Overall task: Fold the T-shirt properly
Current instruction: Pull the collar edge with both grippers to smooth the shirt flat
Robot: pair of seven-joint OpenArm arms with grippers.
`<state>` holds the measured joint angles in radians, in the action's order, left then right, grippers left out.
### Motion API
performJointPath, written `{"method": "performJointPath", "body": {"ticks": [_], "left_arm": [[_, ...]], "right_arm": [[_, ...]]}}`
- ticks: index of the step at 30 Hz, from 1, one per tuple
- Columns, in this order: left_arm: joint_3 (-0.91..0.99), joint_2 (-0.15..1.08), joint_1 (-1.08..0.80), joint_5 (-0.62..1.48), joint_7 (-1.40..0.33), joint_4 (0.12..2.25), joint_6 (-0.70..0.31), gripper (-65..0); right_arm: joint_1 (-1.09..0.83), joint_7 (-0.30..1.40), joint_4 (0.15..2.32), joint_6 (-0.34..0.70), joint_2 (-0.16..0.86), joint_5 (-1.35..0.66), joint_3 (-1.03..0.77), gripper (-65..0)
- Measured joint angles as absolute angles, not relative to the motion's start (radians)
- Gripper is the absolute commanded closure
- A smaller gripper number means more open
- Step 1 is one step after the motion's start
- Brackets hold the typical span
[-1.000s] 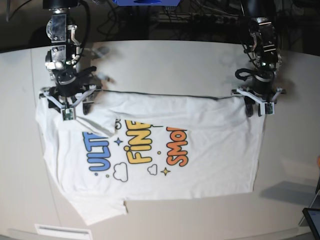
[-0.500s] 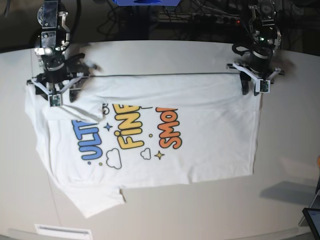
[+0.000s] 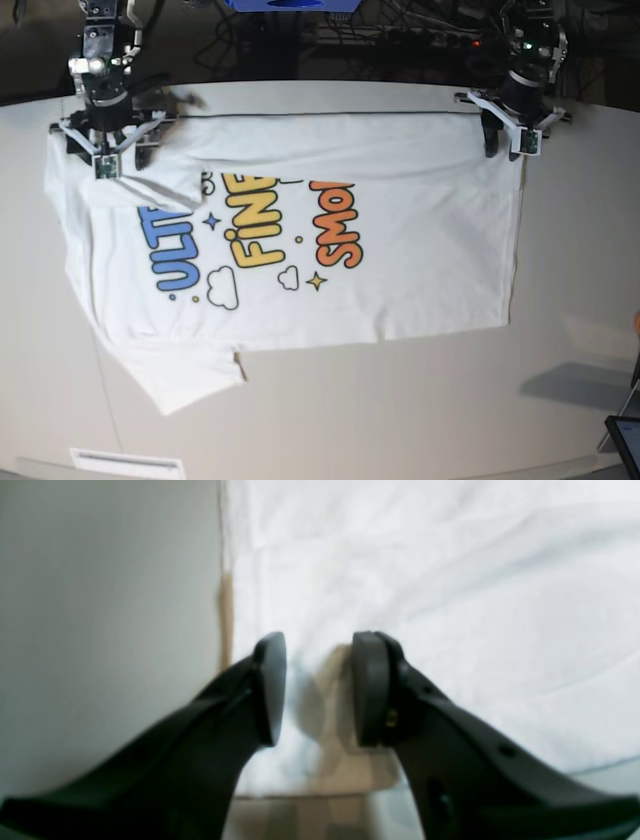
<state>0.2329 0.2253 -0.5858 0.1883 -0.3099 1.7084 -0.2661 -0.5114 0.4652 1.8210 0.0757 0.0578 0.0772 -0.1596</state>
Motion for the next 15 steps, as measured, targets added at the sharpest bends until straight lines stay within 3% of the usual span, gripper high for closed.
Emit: {"method": "performJointPath", "body": {"ticks": [15], "left_arm": [[0.257,0.227,-0.633,0.185,-0.325,1.741,-0.266,-22.3]], "right_arm": [[-0.569,0.461,1.855,0.069,0.025,0.077,-0.168,-37.9]]}}
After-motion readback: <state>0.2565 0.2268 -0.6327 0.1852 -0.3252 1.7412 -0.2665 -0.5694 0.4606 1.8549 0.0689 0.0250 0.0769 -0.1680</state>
